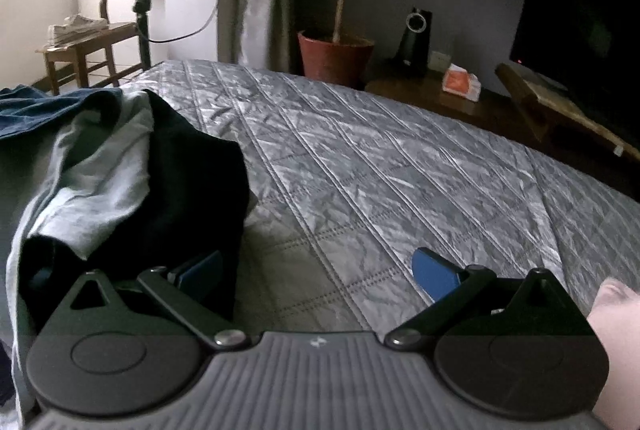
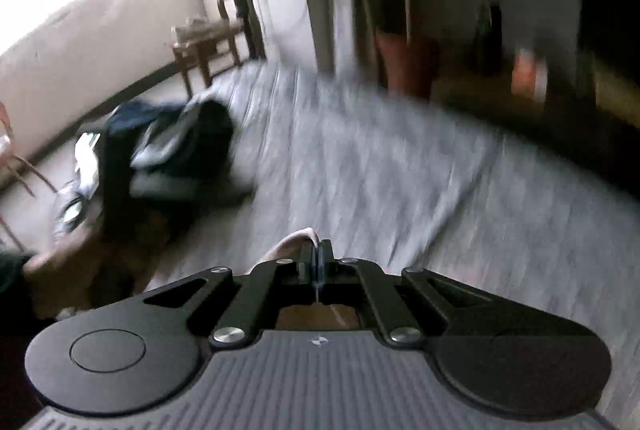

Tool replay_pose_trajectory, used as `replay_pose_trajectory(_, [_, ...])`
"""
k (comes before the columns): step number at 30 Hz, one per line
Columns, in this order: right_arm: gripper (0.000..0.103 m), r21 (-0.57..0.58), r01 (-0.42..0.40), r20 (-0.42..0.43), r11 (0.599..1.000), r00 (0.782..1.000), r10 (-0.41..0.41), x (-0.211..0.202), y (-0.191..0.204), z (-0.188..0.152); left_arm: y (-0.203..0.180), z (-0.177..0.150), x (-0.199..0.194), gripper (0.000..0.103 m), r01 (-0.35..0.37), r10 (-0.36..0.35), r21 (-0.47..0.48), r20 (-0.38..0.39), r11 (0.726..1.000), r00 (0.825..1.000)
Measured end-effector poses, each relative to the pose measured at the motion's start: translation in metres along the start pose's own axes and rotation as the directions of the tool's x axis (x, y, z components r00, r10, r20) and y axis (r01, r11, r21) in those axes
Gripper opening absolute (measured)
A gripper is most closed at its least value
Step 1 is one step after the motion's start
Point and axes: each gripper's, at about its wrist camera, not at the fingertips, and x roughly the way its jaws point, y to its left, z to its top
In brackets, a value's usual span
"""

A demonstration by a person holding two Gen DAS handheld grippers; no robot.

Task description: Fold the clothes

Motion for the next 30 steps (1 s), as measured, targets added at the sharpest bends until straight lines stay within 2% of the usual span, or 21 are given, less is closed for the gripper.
replay_pose_trajectory(2, [0.003, 0.009, 0.035, 0.104, 0.999, 0.994, -0.035, 0.016, -0.005, 0.034, 0.000, 0.000, -0.001, 0.101, -0.009, 0.009, 0.000, 0.010, 1.000, 1.000])
replay_pose_trajectory(3, [0.008, 0.019, 0.015, 0.125, 1.000, 0.992, -0.018, 0.025, -0.008, 0.047, 0.000, 0.000, -0.001, 0.101, -0.011, 0.011, 0.001, 0.013, 1.000, 1.000])
replay_pose_trajectory(5, [0.010, 0.034, -0.017, 0.166, 0.999, 0.986, 0.011, 0.043, -0.013, 0.072, 0.001, 0.001, -0.001, 0.101, -0.009, 0.009, 0.002, 0.009, 1.000, 1.000])
replay_pose_trajectory(6, [0.019, 0.019, 0.023, 0.181, 1.000, 0.983, -0.027, 0.045, -0.011, 0.078, 0.001, 0.002, 0.000, 0.101, -0.008, 0.008, 0.001, 0.004, 1.000, 1.000])
replay_pose_trajectory(7, [0.023, 0.019, 0.065, 0.204, 0.998, 0.977, -0.068, 0.042, -0.011, 0.079, 0.002, 0.002, 0.001, 0.101, -0.008, 0.008, -0.002, 0.000, 1.000, 1.000])
replay_pose_trajectory(8, [0.039, 0.056, 0.057, 0.215, 0.997, 0.974, -0.068, 0.037, -0.018, 0.076, 0.002, 0.002, 0.001, 0.101, -0.008, 0.008, -0.006, -0.003, 1.000, 1.000])
replay_pose_trajectory(9, [0.074, 0.121, 0.041, 0.211, 0.992, 0.975, -0.066, 0.032, -0.030, 0.069, 0.002, 0.002, 0.001, 0.101, -0.008, 0.008, -0.010, -0.006, 1.000, 1.000])
replay_pose_trajectory(10, [0.086, 0.177, 0.054, 0.181, 0.983, 0.980, -0.086, 0.030, -0.042, 0.056, 0.002, 0.002, 0.001, 0.101, -0.004, 0.004, -0.009, -0.007, 1.000, 1.000])
replay_pose_trajectory(11, [0.085, 0.226, 0.073, 0.146, 0.971, 0.983, -0.108, 0.029, -0.054, 0.042, 0.001, 0.002, 0.000, 0.101, 0.001, -0.002, -0.005, -0.007, 1.000, 1.000])
replay_pose_trajectory(13, [0.082, 0.238, 0.179, 0.024, 0.955, 0.982, -0.190, 0.037, -0.072, 0.012, -0.001, 0.001, -0.001, 0.101, 0.005, -0.005, 0.006, -0.006, 1.000, 1.000])
replay_pose_trajectory(15, [0.080, 0.255, 0.281, -0.084, 0.925, 0.960, -0.269, 0.047, -0.088, -0.017, 0.000, 0.001, -0.001, 0.101, 0.004, -0.004, 0.004, -0.008, 1.000, 1.000])
replay_pose_trajectory(19, [0.080, 0.458, 0.305, -0.194, 0.835, 0.951, -0.241, 0.061, -0.120, -0.064, -0.001, 0.000, 0.002, 0.101, 0.000, 0.000, 0.008, -0.020, 1.000, 1.000])
replay_pose_trajectory(20, [0.079, 0.475, 0.289, -0.194, 0.831, 0.956, -0.221, 0.064, -0.121, -0.070, -0.003, -0.001, 0.002, 0.101, 0.003, -0.002, 0.016, -0.023, 1.000, 1.000])
replay_pose_trajectory(22, [0.062, 0.508, 0.257, -0.191, 0.822, 0.964, -0.184, 0.069, -0.121, -0.082, -0.006, -0.002, 0.003, 0.101, 0.007, -0.006, 0.031, -0.024, 1.000, 1.000])
replay_pose_trajectory(24, [0.017, 0.510, 0.230, -0.165, 0.829, 0.972, -0.169, 0.068, -0.116, -0.085, -0.008, -0.003, 0.004, 0.101, 0.008, -0.007, 0.040, -0.024, 0.999, 1.000])
replay_pose_trajectory(26, [0.014, 0.550, 0.212, -0.141, 0.808, 0.977, -0.160, 0.063, -0.119, -0.088, -0.008, -0.003, 0.004, 0.101, 0.006, -0.005, 0.037, -0.025, 0.999, 1.000])
replay_pose_trajectory(28, [0.013, 0.578, 0.229, -0.113, 0.783, 0.973, -0.201, 0.044, -0.125, -0.088, -0.007, -0.003, 0.005, 0.101, 0.005, -0.004, 0.031, -0.026, 0.999, 1.000])
replay_pose_trajectory(29, [0.013, 0.597, 0.243, -0.101, 0.764, 0.968, -0.229, 0.031, -0.127, -0.089, -0.008, -0.003, 0.004, 0.101, 0.006, -0.005, 0.032, -0.027, 0.999, 1.000])
replay_pose_trajectory(30, [0.013, 0.602, 0.290, -0.109, 0.744, 0.953, -0.283, 0.017, -0.126, -0.091, -0.008, -0.003, 0.004, 0.101, 0.007, -0.006, 0.035, -0.027, 0.999, 1.000])
